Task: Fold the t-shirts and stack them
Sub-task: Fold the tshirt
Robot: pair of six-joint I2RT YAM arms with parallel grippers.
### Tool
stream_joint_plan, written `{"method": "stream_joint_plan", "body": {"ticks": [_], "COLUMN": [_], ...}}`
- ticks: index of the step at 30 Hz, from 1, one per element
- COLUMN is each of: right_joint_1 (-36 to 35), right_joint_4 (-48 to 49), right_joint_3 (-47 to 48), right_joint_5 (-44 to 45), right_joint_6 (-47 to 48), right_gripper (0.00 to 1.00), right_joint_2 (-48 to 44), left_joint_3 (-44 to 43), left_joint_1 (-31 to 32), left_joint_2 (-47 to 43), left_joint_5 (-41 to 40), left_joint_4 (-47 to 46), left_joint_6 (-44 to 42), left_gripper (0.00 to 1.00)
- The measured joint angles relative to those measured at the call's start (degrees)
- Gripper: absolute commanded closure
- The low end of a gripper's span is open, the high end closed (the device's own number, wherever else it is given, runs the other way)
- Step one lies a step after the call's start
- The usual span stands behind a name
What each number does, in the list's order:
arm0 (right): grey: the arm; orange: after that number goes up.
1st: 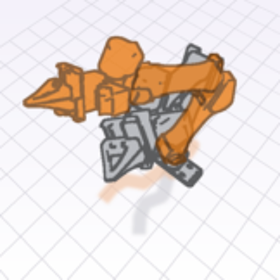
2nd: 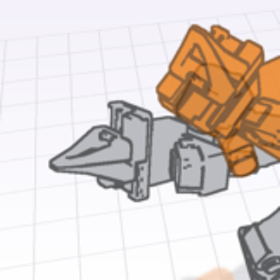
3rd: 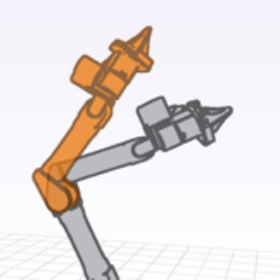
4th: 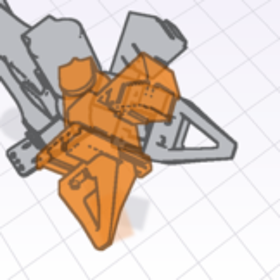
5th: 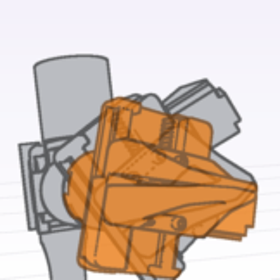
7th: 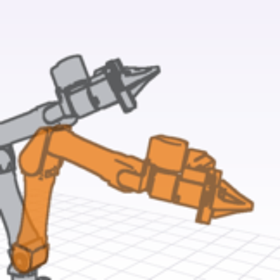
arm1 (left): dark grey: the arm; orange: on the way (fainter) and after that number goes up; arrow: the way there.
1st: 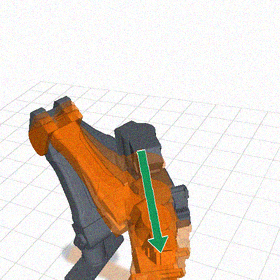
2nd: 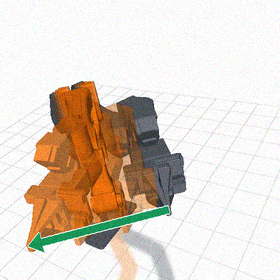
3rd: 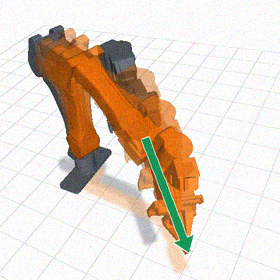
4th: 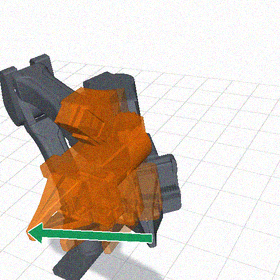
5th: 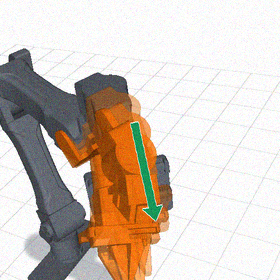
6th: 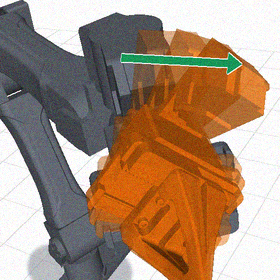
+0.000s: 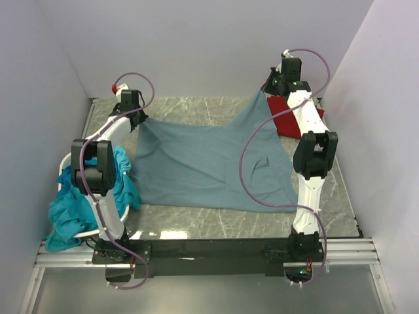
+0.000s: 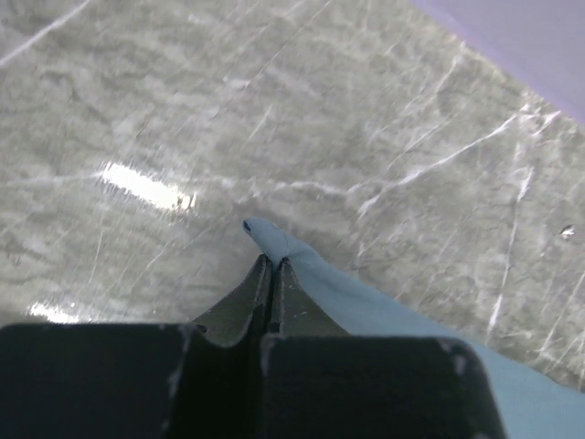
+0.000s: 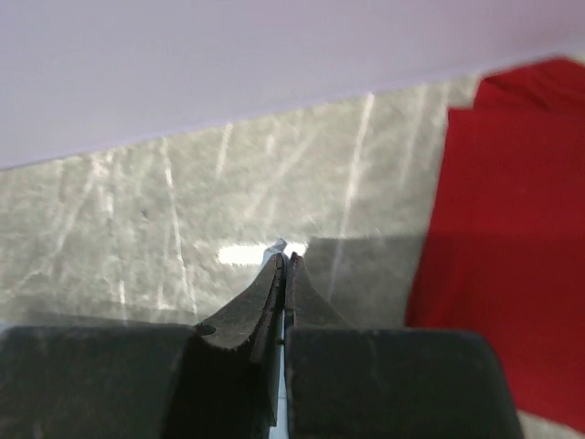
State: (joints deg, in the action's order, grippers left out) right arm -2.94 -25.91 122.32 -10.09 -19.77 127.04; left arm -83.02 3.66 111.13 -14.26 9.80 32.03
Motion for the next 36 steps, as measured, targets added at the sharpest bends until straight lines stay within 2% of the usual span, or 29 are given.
{"method": "stream_joint_plan", "body": {"ticks": [7, 13, 17, 24, 30, 36], "right_joint_1": [0.1, 0.7, 1.0, 1.0, 0.9, 0.9], "right_joint_4": [-0.2, 0.9, 5.1, 11.8, 17.2, 20.1], "right_joint_3": [5.8, 5.3, -6.4, -31.7, -45.3, -57.3], "right_joint_5": [-2.4, -3.4, -4.6, -6.4, -7.3, -6.6], "right_joint_6": [0.0, -0.1, -0.5, -1.8, -2.3, -2.7], "right_gripper": [1.00, 1.00, 1.00, 1.00, 1.00, 1.00], "right_joint_2": [1.5, 1.3, -3.8, -20.5, -34.1, -42.1], "left_joint_3": [-4.9, -7.0, -6.3, -0.1, 5.7, 12.0], "left_joint_1": [-0.2, -0.3, -0.3, -0.3, -0.2, 0.6], "left_joint_2": [2.9, 5.5, 5.4, 3.5, 0.1, -4.7], "left_joint_5": [1.4, 1.4, 1.0, -0.5, -1.8, -4.9], "left_joint_4": [1.7, 2.3, 1.2, 0.3, 0.1, -0.9], "left_joint_6": [-1.5, -2.4, -2.4, -2.4, -2.1, -0.9], "left_gripper": [0.99, 1.00, 1.00, 1.00, 1.00, 1.00]}}
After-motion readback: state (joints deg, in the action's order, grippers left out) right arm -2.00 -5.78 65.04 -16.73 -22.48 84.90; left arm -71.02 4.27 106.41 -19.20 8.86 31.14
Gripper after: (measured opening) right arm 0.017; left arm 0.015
